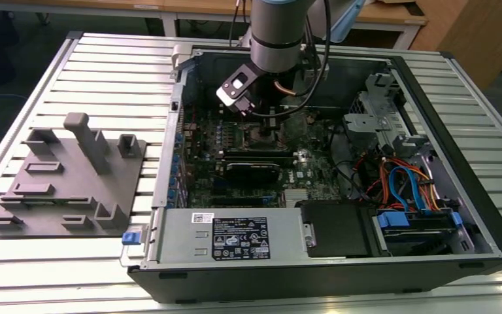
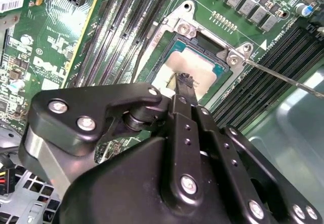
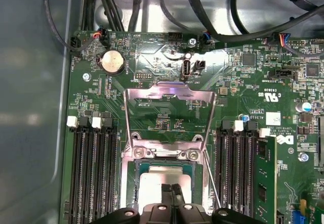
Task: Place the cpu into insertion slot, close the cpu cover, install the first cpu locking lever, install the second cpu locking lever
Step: 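Place the cpu into insertion slot, then close the cpu cover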
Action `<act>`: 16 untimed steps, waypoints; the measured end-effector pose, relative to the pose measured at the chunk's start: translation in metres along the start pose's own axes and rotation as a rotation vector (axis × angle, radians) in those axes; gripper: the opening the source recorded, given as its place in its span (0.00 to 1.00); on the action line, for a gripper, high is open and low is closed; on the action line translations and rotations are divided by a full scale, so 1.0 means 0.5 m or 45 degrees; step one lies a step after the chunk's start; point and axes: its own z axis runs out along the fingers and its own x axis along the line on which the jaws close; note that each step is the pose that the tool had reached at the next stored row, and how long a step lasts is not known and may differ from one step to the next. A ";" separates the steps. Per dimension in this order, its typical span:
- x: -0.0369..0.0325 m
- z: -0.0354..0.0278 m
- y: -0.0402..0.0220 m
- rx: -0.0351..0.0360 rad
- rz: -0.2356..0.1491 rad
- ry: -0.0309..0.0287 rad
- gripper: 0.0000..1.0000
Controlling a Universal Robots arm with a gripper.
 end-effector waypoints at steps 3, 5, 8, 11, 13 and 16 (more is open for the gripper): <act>0.000 0.000 0.000 0.0001 0.002 -0.0001 0.10; 0.000 0.000 0.000 0.0002 0.002 -0.0002 0.10; 0.000 0.000 0.000 0.0002 0.002 -0.0003 0.10; 0.000 0.000 0.000 0.0002 0.002 -0.0003 0.10; 0.000 0.000 0.001 0.0002 0.002 -0.0003 0.10; 0.000 -0.003 0.001 0.0016 0.002 -0.0005 0.10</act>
